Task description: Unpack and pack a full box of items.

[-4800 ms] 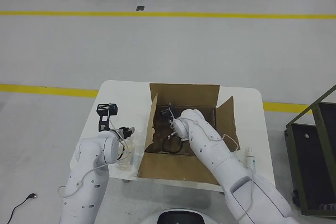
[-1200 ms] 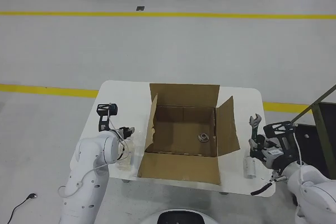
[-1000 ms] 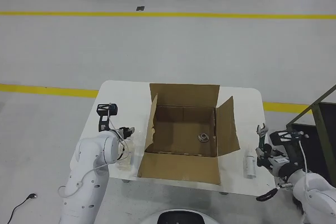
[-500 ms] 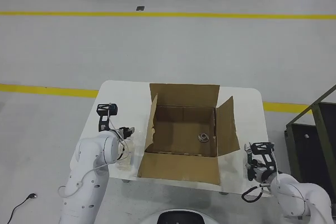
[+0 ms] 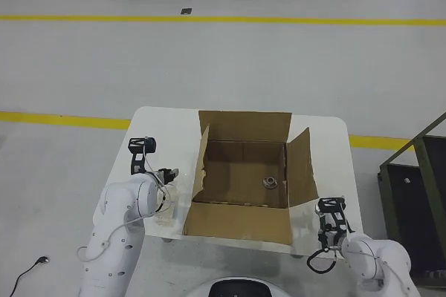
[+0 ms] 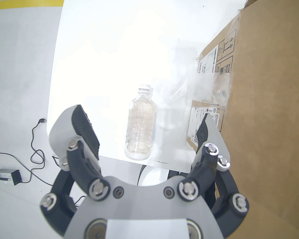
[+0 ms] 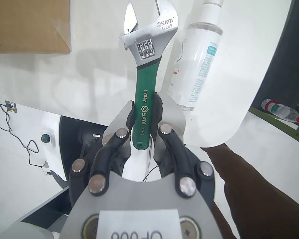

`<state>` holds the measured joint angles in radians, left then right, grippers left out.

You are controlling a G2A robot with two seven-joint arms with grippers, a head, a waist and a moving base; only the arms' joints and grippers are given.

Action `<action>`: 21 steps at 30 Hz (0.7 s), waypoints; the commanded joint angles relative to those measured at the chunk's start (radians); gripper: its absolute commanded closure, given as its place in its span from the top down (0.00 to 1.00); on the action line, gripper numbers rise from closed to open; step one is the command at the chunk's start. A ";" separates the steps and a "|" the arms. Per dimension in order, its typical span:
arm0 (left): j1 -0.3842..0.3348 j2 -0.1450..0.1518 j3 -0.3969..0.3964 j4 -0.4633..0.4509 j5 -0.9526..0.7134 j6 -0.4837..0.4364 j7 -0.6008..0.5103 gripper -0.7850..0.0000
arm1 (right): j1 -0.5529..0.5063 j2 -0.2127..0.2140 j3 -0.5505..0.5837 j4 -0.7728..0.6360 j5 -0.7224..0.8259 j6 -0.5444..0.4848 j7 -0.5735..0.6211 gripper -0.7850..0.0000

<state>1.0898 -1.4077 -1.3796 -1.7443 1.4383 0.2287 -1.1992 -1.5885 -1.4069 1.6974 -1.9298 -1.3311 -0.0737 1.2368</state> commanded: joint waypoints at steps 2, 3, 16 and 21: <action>0.000 0.000 0.000 0.000 0.000 0.000 0.000 1.00 | 0.009 0.002 -0.011 0.034 -0.005 0.003 -0.011 0.00; 0.000 0.000 0.000 0.000 0.000 0.000 0.000 1.00 | 0.014 0.003 -0.016 0.045 -0.006 0.003 -0.016 0.00; 0.000 0.000 0.000 0.000 0.000 0.000 0.000 1.00 | 0.080 0.013 -0.066 0.161 -0.043 0.024 -0.031 0.32; 0.000 0.000 0.000 0.000 0.000 0.000 0.000 1.00 | 0.094 0.017 -0.071 0.175 -0.044 0.026 -0.029 0.63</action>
<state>1.0898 -1.4077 -1.3796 -1.7443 1.4383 0.2287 -1.1992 -1.4955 -1.3908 1.6264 -1.7544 -1.3758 -0.0474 1.2064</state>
